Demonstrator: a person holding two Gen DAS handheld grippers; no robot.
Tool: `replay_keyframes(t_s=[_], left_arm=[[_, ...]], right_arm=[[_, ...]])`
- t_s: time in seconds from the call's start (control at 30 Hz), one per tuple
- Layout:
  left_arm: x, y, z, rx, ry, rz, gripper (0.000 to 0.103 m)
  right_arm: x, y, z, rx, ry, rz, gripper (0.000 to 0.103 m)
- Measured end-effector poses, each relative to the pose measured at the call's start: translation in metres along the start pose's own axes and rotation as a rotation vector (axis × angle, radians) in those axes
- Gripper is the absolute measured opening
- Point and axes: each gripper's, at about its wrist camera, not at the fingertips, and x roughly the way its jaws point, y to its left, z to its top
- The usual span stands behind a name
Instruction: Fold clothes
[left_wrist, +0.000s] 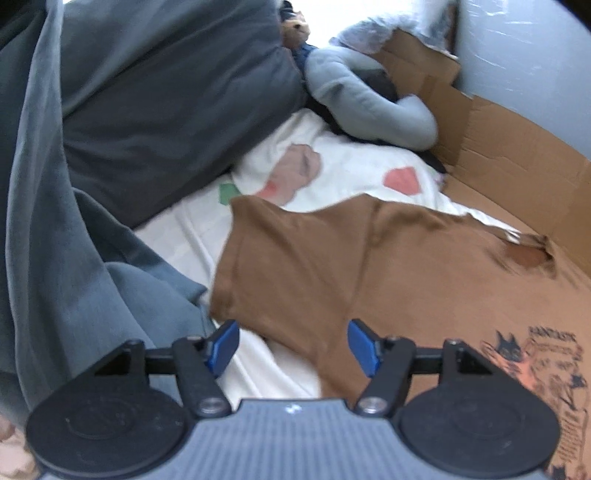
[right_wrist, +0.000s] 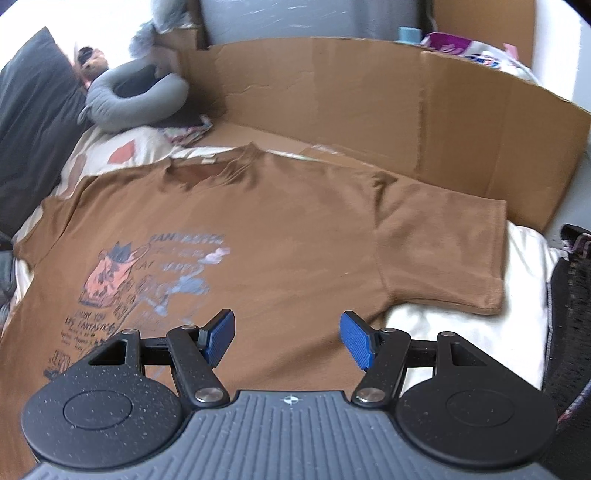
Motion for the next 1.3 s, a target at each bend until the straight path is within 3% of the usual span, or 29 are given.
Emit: replay_keyframes(t_s=[0.27,0.5,0.8,0.87,0.93,1.03,1.3], left_arm=[[0.036,0.027,0.007,-0.094,-0.003,0.042,0.058],[0.057,0.037,0.000,-0.116,0.009,0.078,0.038],[0.073,0.039,-0.007,-0.078,0.044,0.108,0.036],[0.073,0.038,-0.007,-0.079,0.043,0.115,0.036],[0.069,0.038,-0.005,-0.091,0.039,0.127,0.022],[0.059,0.039,0.000,-0.097,0.025,0.123,0.014],[0.035,0.033,0.006,-0.072,-0.002,0.114,0.010]], right_arm=[[0.007,0.013,-0.006,-0.030,0.025,0.032,0.069],[0.009,0.015,-0.011,-0.037,0.040,0.048,0.069],[0.012,0.012,-0.017,-0.036,0.057,0.054,0.069],[0.012,0.012,-0.018,-0.037,0.060,0.055,0.069],[0.012,0.011,-0.019,-0.037,0.061,0.057,0.069],[0.013,0.012,-0.017,-0.035,0.058,0.063,0.069],[0.017,0.018,-0.015,-0.046,0.057,0.084,0.069]])
